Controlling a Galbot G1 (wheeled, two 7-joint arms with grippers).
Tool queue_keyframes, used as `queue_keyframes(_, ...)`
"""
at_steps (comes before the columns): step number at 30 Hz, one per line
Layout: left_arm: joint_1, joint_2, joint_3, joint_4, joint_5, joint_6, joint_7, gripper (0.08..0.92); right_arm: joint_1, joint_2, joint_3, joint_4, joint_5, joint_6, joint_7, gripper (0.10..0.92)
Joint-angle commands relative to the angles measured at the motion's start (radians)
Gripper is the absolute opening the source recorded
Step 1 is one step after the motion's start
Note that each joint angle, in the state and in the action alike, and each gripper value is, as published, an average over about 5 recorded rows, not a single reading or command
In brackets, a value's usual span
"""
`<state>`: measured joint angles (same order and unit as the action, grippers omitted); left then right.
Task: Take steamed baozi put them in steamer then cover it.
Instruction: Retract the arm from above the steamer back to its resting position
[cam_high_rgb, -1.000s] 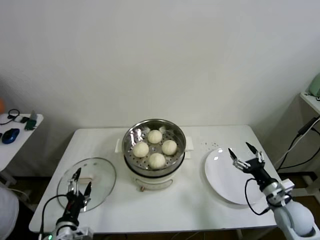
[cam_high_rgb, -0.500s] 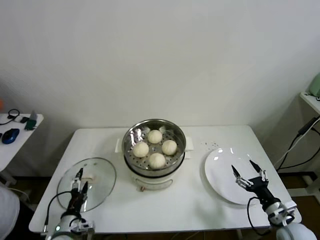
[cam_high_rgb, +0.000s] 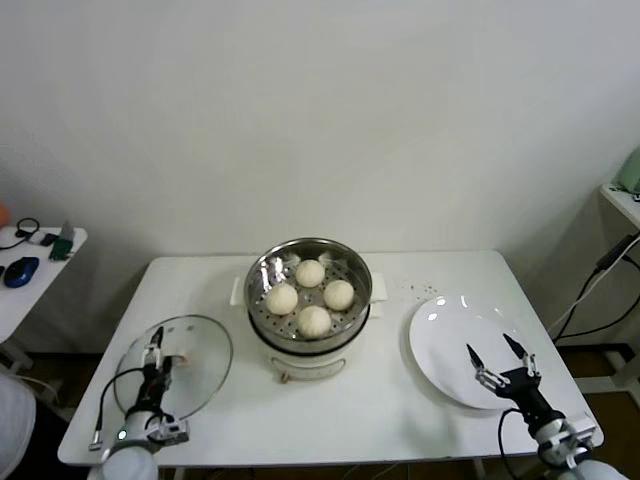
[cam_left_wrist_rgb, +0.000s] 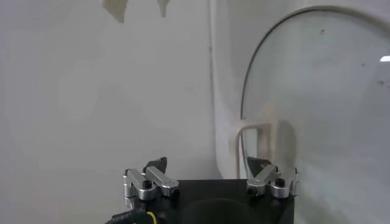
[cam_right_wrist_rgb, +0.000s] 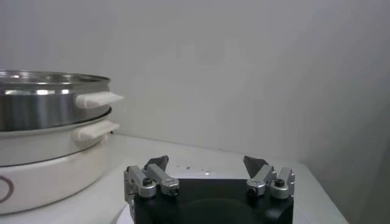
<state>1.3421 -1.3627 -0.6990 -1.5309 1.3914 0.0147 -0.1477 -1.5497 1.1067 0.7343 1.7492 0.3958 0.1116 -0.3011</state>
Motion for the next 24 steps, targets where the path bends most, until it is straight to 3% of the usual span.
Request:
queue_keyframes(1, -0.071, 0.009, 0.011, 0.075, -0.003, 0.011, -0.040, 0.823, -0.022, 0.009, 0.016, -0.003, -0.027, 0.006, -0.018, 0.823)
queue_keyframes(9, -0.081, 0.017, 0.014, 0.091, -0.009, 0.000, -0.031, 0.781, -0.032, 0.021, 0.029, -0.005, -0.045, 0.013, -0.026, 0.823)
queue_keyframes(24, -0.060, 0.017, 0.016, 0.063, -0.035, -0.009, -0.026, 0.357, -0.023, 0.048, 0.028, -0.017, -0.068, 0.018, -0.029, 0.823)
